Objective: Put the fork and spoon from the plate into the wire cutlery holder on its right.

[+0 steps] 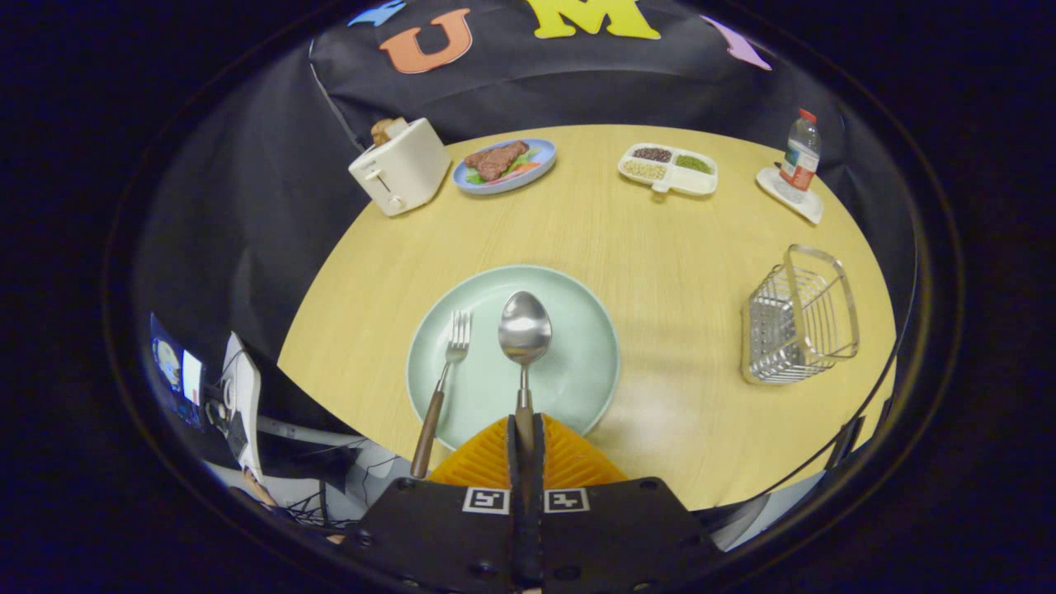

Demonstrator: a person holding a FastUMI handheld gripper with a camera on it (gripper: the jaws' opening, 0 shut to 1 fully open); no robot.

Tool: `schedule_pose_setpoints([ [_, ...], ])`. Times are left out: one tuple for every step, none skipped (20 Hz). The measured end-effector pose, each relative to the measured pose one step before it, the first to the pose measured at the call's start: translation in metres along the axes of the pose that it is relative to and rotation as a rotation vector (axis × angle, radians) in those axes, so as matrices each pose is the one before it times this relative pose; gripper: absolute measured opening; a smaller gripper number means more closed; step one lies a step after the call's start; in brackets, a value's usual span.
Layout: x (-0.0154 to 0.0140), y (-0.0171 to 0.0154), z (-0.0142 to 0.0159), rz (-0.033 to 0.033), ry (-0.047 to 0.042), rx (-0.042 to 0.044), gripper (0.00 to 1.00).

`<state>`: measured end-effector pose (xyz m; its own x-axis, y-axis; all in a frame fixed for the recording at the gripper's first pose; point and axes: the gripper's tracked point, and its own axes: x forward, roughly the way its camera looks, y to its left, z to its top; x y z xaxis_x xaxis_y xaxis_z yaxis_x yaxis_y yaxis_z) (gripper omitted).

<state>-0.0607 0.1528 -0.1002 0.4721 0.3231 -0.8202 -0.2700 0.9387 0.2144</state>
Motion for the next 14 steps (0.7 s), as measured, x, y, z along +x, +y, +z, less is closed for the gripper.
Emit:
schedule_pose_setpoints([
  [-0.01509,-0.00609,0.00583,-0.00337,-0.01329,0.00142,0.01],
  [-0.01500,-0.00924,0.00610,-0.00880,-0.00996,0.00385,0.01],
  [-0.01477,-0.01171,0.00731,-0.01301,-0.00624,0.00731,0.01],
  [-0.01352,-0.01412,0.00601,-0.01565,-0.00655,0.00903,0.01],
  [-0.01074,-0.01483,0.00595,-0.02070,-0.00228,0.00639,0.00],
  [-0.00894,-0.01571,0.00556,-0.02078,0.00246,0.00387,0.01],
  [-0.00644,-0.01660,0.00503,-0.02626,0.00404,0.00920,0.01],
  [-0.00410,-0.01776,0.00372,-0.02608,0.01127,0.00865,0.01],
  [-0.00245,-0.01565,0.00001,-0.02389,0.02299,0.00703,0.00],
  [0.00023,-0.01526,0.00013,-0.02112,0.02814,0.00862,0.00],
  [0.00210,-0.01454,-0.00068,-0.01934,0.02834,0.00875,0.01],
  [0.00367,-0.01247,0.00061,-0.02084,0.02365,0.01205,0.01],
  [0.00492,-0.01108,-0.00038,-0.02019,0.02688,0.01008,0.01],
  [0.00445,-0.00688,0.00027,-0.00688,0.02527,0.01410,0.01],
])
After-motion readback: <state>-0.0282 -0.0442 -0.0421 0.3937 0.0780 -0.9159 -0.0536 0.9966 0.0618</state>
